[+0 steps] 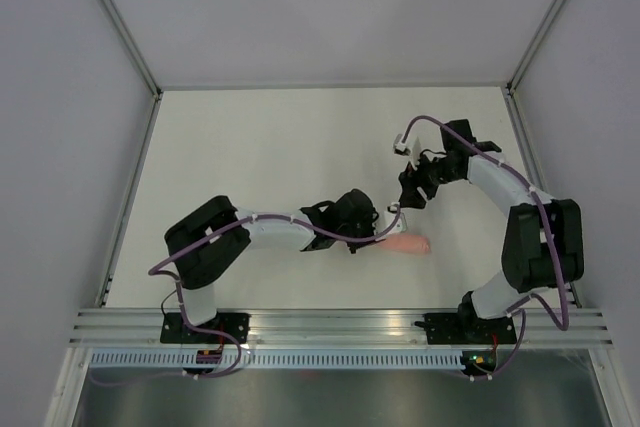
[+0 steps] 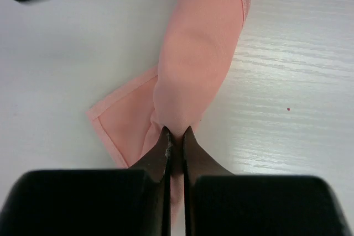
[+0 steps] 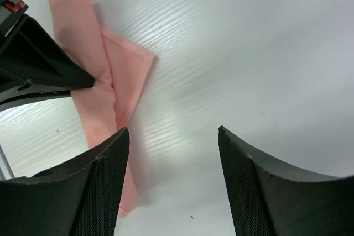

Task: Fold the napkin, place the utensils inside, and roll it up
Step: Roll the napkin with the utensil

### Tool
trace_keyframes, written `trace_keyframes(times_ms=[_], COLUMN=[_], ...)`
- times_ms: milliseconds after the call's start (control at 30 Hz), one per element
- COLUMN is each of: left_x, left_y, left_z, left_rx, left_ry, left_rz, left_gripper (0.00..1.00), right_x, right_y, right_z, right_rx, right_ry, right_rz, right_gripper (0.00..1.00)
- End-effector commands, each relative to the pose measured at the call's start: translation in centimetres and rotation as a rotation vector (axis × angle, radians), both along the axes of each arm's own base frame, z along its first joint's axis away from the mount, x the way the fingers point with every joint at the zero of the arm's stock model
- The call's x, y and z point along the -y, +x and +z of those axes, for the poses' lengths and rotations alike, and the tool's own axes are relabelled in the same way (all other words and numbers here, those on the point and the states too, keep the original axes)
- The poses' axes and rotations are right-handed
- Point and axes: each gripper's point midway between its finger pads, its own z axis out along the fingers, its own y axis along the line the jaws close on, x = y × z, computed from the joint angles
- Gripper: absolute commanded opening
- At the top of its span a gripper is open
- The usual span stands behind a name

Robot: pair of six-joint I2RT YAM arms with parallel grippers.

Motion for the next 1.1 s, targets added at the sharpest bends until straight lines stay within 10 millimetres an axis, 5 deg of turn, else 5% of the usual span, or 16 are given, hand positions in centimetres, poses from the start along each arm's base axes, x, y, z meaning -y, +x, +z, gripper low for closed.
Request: trace_keyframes(times_ms=[0,167,433,867,1067], left_x=[-3.8,-4.3,-4.0,-3.8,-3.8], left_y=[-4.1,-4.1,-2.8,-2.4,-2.6], left_z=[-4.8,-5.0,-5.1,-6.1,-6.1], left_rx=[-0.349,-0.502,-0.661,-0.863,-0.903], left_ry=[0.155,0.171,0.196,0.217,0.222], left_rz=[0.01,0.032,0.091,0.153,0.156], left_gripper=[0.02,0.02,0.02,0.02,0.03], right_x=[0.6,2.1,2.0,-1.8,-2.7], right_y=[1.0,0.0,-5.1,-8.4,-7.9], right_z=[3.8,5.6,5.8,-2.2,-3.5], right_rx=[0.102,0.218,0.351,0.53,0.613], right_ry=[0.125,0.148,0.135,-0.133,-0.218], right_rz=[-0.068,-0.064,0.048,0.18,0.194], right_gripper=[0.71,0.71,0.76,0.78,0.78])
